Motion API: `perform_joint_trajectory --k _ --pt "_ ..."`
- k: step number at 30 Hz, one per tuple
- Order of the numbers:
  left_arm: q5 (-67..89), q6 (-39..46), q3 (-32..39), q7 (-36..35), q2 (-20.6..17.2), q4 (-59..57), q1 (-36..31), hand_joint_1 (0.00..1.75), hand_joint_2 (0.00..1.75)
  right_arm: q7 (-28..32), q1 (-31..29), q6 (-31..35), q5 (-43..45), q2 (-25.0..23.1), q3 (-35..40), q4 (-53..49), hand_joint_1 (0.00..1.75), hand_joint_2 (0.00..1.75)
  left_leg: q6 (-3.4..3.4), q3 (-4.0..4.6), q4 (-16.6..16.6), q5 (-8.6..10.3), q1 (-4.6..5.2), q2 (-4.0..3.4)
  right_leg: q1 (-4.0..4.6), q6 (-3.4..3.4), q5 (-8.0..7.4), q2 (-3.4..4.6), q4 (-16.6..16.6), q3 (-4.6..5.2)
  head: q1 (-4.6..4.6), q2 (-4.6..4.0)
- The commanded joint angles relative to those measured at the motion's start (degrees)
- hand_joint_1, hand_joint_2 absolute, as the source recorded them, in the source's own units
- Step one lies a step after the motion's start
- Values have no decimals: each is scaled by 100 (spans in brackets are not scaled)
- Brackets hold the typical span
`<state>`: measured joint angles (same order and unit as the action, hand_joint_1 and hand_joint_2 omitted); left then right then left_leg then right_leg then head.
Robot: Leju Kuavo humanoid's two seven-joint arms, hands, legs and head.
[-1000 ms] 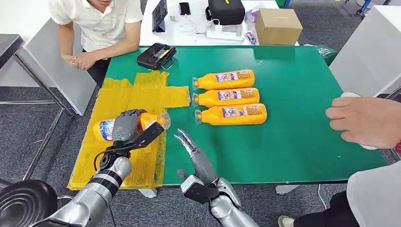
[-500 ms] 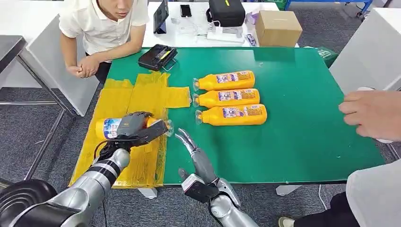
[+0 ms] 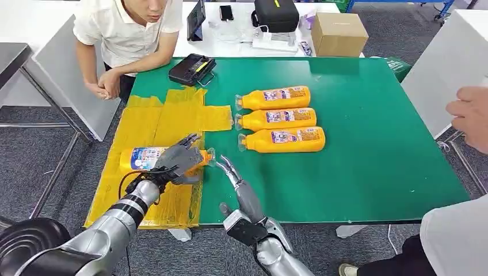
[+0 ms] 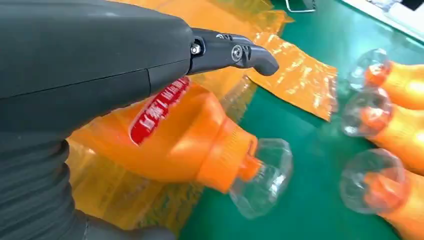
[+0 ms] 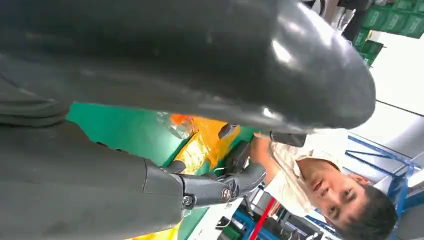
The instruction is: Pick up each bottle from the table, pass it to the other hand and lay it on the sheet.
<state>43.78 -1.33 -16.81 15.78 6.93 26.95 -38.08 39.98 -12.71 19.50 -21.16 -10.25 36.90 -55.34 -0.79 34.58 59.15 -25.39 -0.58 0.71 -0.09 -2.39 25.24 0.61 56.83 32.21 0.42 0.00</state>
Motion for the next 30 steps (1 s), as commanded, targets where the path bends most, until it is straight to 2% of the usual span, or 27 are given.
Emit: perform_joint_trajectory --k 1,10,12,14,17,18,23,25,27,30 --pt "-448 -102 141 212 92 207 275 0 175 2 -180 104 99 215 333 276 0 0 0 -3 -6 4 3 -5 -2 2 -4 -1 -4 -1 0 0" --pt "-730 -96 258 402 115 392 361 0 175 2 -155 142 117 231 350 227 0 0 0 -1 -6 2 3 -9 -2 2 -3 2 -4 3 0 0" --pt "-1740 -494 606 821 182 957 650 0 175 2 -96 245 186 326 520 3 0 0 0 1 -5 2 2 -9 -1 1 -4 3 -4 4 0 0" --pt "-2213 -580 592 732 166 1421 887 0 175 2 -64 328 204 357 585 -43 0 0 -1 4 -5 2 3 -13 -2 1 -4 4 -4 8 0 0" --pt "-3101 -565 327 628 23 2633 1649 0 175 2 99 579 151 422 492 -104 0 0 -1 3 -6 0 3 -17 -2 2 -3 8 -5 9 0 0" --pt "-3284 -536 199 597 -52 2979 1893 0 175 2 164 615 130 463 437 -168 0 175 0 5 -9 0 3 -23 -2 2 -4 9 -7 11 0 0" --pt "-3725 -285 -225 605 -401 4570 3067 0 175 2 596 802 -274 747 -290 -725 0 175 -1 13 -12 -6 6 -28 -4 2 1 14 -10 20 0 0" --pt "-3735 -277 -231 594 -416 4631 3108 0 175 2 610 764 -283 770 -326 -766 0 175 -1 24 -10 -6 8 -27 -6 2 3 11 -6 33 -2 0" --pt "-3887 -306 -201 626 -437 4870 3239 0 175 -4 706 967 -680 782 -560 -867 0 175 0 55 -1 -2 2 -12 -1 1 0 0 -1 59 0 0" --pt "-4372 -424 -27 629 -392 5675 3761 0 175 -447 799 1363 -1677 1153 -1011 -1129 0 175 -1 54 -3 -7 4 -20 -3 2 3 6 -3 60 -2 0"
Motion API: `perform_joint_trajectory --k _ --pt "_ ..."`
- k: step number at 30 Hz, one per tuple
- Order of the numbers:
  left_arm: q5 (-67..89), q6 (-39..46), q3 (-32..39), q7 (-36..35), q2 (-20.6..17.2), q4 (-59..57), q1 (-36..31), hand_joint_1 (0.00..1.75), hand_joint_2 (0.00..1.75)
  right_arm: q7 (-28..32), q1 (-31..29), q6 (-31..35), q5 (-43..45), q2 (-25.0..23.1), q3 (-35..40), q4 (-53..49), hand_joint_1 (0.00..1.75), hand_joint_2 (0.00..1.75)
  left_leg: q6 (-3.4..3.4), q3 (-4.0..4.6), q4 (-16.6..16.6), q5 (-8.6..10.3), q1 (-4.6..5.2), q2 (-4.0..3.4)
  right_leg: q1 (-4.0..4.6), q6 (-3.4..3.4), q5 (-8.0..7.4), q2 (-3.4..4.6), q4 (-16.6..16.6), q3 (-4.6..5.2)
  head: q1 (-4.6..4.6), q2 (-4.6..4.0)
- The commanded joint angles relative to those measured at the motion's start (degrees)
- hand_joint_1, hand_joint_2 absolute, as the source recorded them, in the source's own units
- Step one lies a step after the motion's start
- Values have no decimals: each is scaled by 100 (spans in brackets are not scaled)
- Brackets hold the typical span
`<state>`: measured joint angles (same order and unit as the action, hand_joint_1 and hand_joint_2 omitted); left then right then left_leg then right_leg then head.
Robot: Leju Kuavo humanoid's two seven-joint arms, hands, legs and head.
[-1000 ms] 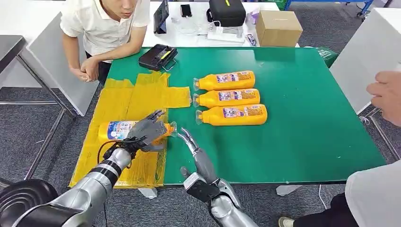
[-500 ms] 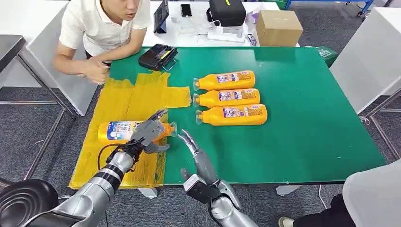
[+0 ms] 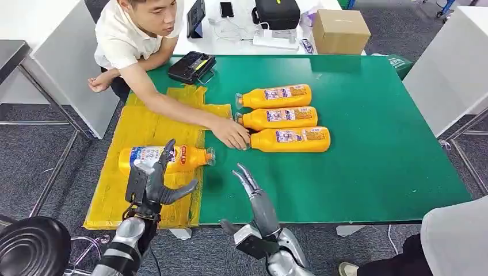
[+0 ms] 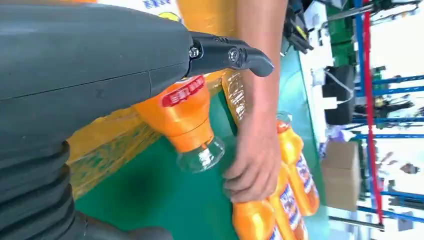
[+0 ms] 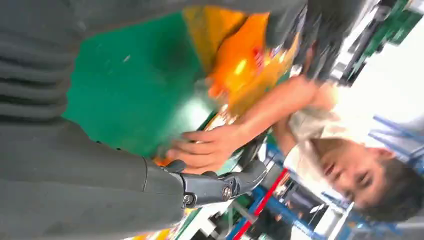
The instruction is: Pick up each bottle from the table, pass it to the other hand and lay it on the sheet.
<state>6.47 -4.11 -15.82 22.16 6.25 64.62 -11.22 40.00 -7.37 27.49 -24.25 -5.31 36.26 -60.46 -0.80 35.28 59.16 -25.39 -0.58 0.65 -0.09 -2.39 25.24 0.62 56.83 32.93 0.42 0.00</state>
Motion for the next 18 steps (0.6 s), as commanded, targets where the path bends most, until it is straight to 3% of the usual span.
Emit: perform_joint_trajectory --k 1,7,18 --pt "-844 -204 -71 -74 -309 2107 1207 0 175 -516 275 606 -1488 739 -1116 -654 0 175 -2 -11 -2 -5 5 -16 -3 1 2 7 -1 -7 -2 0" --pt "-833 57 38 -149 -366 2596 1696 0 175 -1222 170 496 -2475 1189 -1829 -452 0 175 -2 -15 -4 -4 8 -11 -6 1 2 1 -4 -13 0 0" --pt "-795 97 33 -160 -338 2567 1681 0 175 -1264 112 500 -2553 1133 -1902 -309 0 175 2 -17 -7 -1 8 -10 -5 4 0 -1 -6 -13 -2 0"
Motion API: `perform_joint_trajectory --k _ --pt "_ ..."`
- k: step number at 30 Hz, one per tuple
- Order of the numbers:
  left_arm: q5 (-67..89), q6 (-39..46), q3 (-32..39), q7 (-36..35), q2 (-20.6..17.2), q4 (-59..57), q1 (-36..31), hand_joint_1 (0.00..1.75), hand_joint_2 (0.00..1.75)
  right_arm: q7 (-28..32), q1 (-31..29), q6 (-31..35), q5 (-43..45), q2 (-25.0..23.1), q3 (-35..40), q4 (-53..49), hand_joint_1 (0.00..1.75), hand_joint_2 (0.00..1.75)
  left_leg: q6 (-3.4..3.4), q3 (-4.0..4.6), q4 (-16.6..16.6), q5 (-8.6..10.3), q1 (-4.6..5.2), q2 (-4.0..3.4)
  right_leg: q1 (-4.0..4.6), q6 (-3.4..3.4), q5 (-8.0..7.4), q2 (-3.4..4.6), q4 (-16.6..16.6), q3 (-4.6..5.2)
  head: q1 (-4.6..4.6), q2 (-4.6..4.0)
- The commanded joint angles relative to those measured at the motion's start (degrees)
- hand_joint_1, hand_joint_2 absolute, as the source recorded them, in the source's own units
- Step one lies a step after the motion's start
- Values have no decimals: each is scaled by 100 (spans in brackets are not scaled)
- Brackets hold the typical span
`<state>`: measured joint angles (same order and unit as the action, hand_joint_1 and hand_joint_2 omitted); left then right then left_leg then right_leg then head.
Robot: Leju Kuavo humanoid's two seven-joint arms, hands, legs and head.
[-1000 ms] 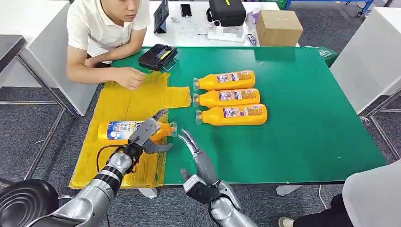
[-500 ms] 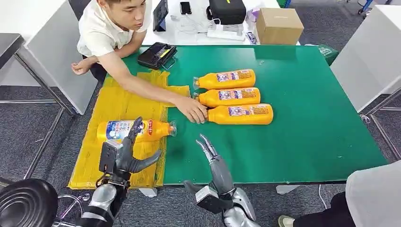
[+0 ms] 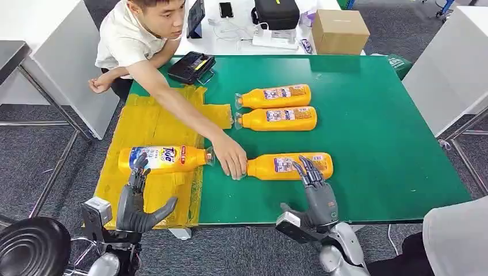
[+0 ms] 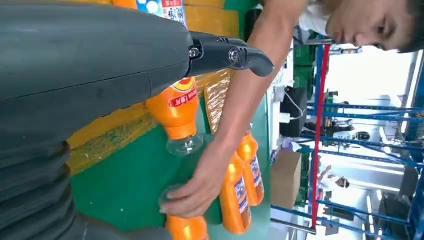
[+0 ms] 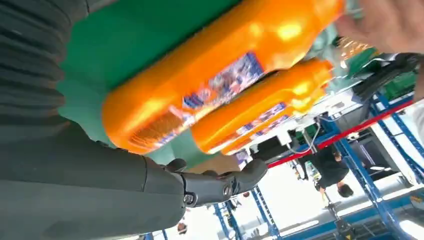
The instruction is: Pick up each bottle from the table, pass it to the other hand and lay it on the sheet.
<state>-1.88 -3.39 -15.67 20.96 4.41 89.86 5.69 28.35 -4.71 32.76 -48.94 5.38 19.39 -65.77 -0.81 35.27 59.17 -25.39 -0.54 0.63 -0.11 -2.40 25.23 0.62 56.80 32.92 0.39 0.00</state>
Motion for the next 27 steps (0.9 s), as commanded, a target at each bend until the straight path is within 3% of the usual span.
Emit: perform_joint_trajectory --k 1,11,17,20,27 --pt "80 100 27 -72 -135 11 -13 0 175 -223 -246 3 -215 83 -269 389 0 175 2 -12 -6 0 1 -6 0 3 0 -1 -3 -9 0 0" --pt "327 392 -190 -187 62 -452 -368 0 175 -600 -1463 -6 -873 134 -236 2502 0 175 -4 -12 -7 6 1 -8 -2 1 -5 0 -6 -11 0 0" --pt "334 398 -421 -177 121 -880 -687 0 175 -979 -2268 -325 -1097 -114 -103 3596 0 175 -6 -14 -6 9 4 -18 -4 -6 -13 10 -3 -8 0 0" --pt "325 406 -457 -180 99 -931 -761 0 175 -1342 -2525 -372 -1378 -84 46 4008 0 175 -5 -15 -6 9 4 -17 -4 -6 -12 7 -3 -10 0 0" --pt "308 407 -472 -189 88 -993 -767 0 175 -1505 -2709 -493 -1486 -64 89 4294 0 175 -7 -25 -9 12 3 -3 -3 -6 -10 -8 -7 -22 0 0"
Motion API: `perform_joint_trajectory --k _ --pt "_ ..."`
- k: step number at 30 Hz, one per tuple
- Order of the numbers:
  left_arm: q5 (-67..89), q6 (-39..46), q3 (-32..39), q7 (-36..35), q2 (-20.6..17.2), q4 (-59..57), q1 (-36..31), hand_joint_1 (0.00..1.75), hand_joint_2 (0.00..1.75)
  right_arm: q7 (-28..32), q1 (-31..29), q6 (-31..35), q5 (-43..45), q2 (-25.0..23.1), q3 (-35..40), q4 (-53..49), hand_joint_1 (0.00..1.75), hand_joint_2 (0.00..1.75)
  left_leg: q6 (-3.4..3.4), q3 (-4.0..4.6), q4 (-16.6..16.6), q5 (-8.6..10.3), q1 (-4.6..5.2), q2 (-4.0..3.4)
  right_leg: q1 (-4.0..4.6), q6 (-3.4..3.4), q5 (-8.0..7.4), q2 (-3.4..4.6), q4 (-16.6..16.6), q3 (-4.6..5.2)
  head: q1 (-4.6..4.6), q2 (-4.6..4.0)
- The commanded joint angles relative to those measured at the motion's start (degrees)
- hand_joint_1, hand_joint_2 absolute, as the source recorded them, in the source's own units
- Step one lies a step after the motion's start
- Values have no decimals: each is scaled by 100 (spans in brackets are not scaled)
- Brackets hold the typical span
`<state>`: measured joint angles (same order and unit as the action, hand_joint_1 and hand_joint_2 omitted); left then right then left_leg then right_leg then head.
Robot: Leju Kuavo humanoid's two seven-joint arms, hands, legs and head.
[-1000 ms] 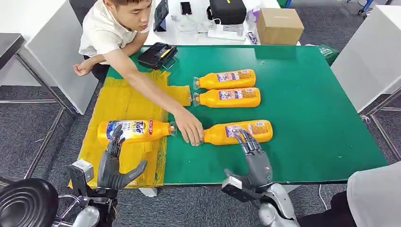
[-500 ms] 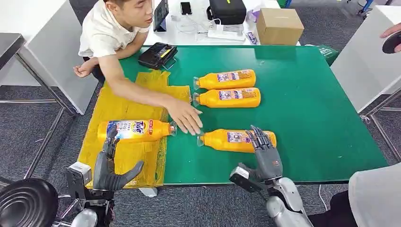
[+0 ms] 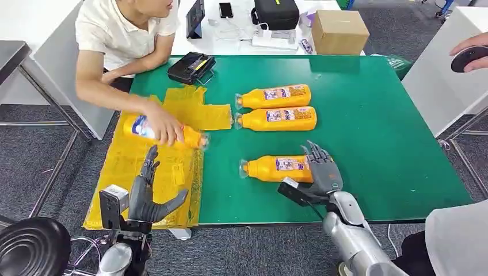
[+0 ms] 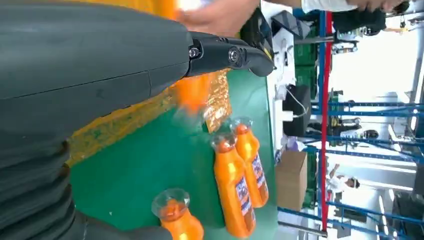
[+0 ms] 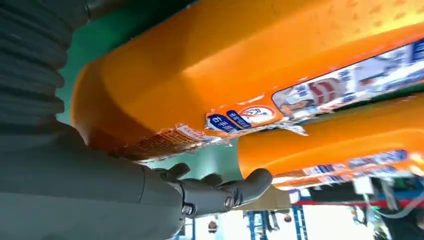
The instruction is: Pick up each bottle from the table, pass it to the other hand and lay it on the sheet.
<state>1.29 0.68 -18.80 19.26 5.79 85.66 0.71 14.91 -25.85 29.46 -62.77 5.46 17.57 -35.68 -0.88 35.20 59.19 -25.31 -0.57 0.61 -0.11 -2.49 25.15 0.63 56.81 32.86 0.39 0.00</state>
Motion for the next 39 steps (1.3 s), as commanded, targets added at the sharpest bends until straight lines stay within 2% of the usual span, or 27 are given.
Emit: perform_joint_trajectory --k 1,5,6,7,12,16,18,20,24,25,28,30,32,35,37,39 --pt "-13 1 -163 -19 -45 -580 -280 0 175 -232 -625 -210 -129 -88 282 1333 0 175 1 -20 -13 5 6 -3 -4 4 -3 -8 -9 -19 2 0" --pt "-29 -5 -196 -23 -32 -616 -346 0 175 -398 -756 -879 -92 -141 271 1544 0 175 1 -13 -5 3 3 1 -2 -1 -4 -7 -3 -12 0 0" --pt "-32 -7 -204 -24 -33 -623 -362 0 175 -444 -796 -1119 -99 -146 291 1617 9 175 1 -15 -8 6 4 0 -3 0 -6 -9 -5 -14 0 0" --pt "-42 -10 -212 -36 -35 -632 -387 0 175 -499 -813 -1378 -89 -150 296 1648 173 175 1 -13 -6 5 2 1 -2 -1 -6 -8 -4 -12 0 0" --pt "-46 -10 -212 -42 -36 -633 -395 0 175 -524 -818 -1438 -79 -159 291 1652 173 175 0 -52 -10 9 0 -11 1 -2 -12 -5 -13 -40 0 0" --pt "-48 -13 -223 -52 -55 -652 -418 0 175 -506 -796 -1890 -81 -151 350 1670 175 175 0 -67 -19 17 1 5 0 4 -16 -15 -22 -3 2 0" --pt "-61 -26 -229 -58 -60 -683 -445 0 175 -405 -775 -2075 -5 -149 331 1656 175 175 -1 -76 -12 6 -3 4 4 1 -7 -7 -20 -14 2 0" --pt "-89 -60 -260 -60 -71 -761 -526 0 175 207 -664 -2426 666 -221 -101 1541 175 175 0 -72 -25 17 0 8 3 2 -15 -17 -30 -16 -2 0" --pt "-91 -62 -270 -60 -70 -781 -545 0 175 245 -649 -2450 641 -212 -44 1526 175 175 0 -93 -28 14 -3 5 5 2 -13 -16 -36 -52 4 0" --pt "-91 -62 -270 -60 -70 -781 -545 0 175 245 -649 -2450 641 -212 -44 1526 175 175 0 -102 -18 4 -4 -12 6 0 -9 6 -26 -91 2 0" --pt "-91 -62 -270 -60 -70 -781 -545 0 175 245 -649 -2450 641 -212 -44 1526 175 175 2 -108 -13 3 -6 -30 7 3 -17 28 -21 -90 2 0" --pt "-91 -62 -270 -60 -70 -781 -545 0 175 245 -649 -2450 641 -212 -44 1526 175 175 2 -102 -18 13 -4 -15 6 7 -24 11 -26 -80 2 0" --pt "-119 -102 -304 -56 -76 -804 -567 0 175 469 -620 -2561 859 -256 -142 1457 175 175 2 -102 -19 16 -6 -16 6 11 -27 10 -26 -42 4 0" --pt "-312 -155 -250 -94 -18 -843 -522 0 175 996 -444 -2657 1468 -441 -444 1147 175 175 6 -110 -18 7 -9 -25 9 14 -26 22 -27 -36 2 0" --pt "-712 -251 -133 -253 83 -930 -346 0 175 1502 -186 -2889 2116 -658 -674 653 175 175 7 -118 -22 3 -9 -35 10 15 -26 32 -31 -41 4 0" --pt "-1118 -360 -137 -413 121 -1057 -253 0 175 1709 30 -2908 2551 -786 -562 36 175 175 9 -122 -32 3 -7 -47 8 15 -31 45 -37 -94 2 0"
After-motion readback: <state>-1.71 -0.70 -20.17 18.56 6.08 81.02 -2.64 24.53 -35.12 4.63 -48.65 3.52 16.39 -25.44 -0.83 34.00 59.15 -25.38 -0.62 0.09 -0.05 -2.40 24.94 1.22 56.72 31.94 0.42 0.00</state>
